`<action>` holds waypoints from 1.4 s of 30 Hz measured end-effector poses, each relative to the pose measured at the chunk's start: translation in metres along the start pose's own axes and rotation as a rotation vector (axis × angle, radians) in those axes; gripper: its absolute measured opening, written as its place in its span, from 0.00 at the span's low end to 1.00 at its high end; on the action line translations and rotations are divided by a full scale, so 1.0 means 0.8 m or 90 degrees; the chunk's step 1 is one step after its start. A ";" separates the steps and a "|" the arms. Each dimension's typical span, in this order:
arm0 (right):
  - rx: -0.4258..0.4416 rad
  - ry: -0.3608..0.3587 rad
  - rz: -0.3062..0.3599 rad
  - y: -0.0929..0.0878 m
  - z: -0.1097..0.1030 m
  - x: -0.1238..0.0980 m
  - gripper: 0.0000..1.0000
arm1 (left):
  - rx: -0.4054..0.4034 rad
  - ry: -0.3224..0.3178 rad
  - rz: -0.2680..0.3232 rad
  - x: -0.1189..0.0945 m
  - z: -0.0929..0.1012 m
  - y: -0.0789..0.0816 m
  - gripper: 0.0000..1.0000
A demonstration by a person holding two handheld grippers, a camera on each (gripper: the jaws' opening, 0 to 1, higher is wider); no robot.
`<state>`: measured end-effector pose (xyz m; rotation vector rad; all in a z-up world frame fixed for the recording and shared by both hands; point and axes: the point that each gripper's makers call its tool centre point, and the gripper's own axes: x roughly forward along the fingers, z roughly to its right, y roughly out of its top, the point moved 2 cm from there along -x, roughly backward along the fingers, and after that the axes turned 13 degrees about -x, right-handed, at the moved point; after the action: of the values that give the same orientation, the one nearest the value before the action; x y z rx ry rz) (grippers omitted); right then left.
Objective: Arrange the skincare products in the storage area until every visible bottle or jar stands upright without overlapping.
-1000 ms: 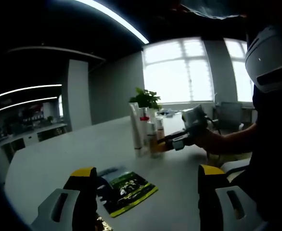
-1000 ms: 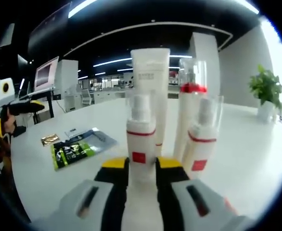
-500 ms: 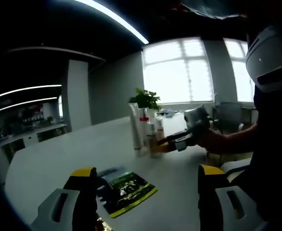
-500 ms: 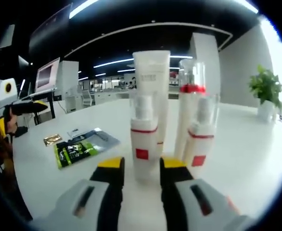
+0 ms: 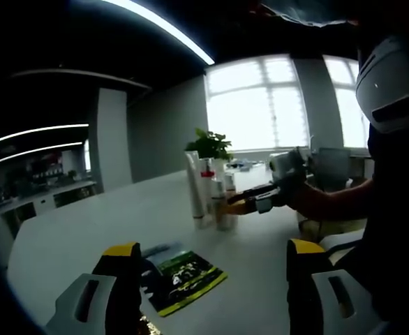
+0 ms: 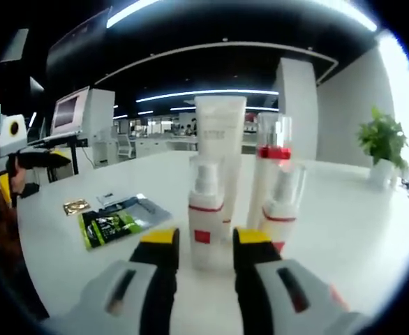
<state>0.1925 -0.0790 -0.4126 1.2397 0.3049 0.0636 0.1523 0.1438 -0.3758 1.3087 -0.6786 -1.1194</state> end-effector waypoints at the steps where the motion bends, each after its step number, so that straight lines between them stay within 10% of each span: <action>1: -0.002 -0.001 -0.001 -0.001 0.000 -0.001 0.30 | 0.001 0.000 -0.001 0.000 0.000 0.000 0.87; 42: -0.013 -0.029 -0.012 -0.015 0.025 -0.006 0.16 | 0.000 0.000 -0.007 0.001 0.000 -0.004 0.87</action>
<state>0.1918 -0.1026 -0.4173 1.2158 0.2747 0.0222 0.1514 0.1434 -0.3790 1.3139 -0.6718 -1.1274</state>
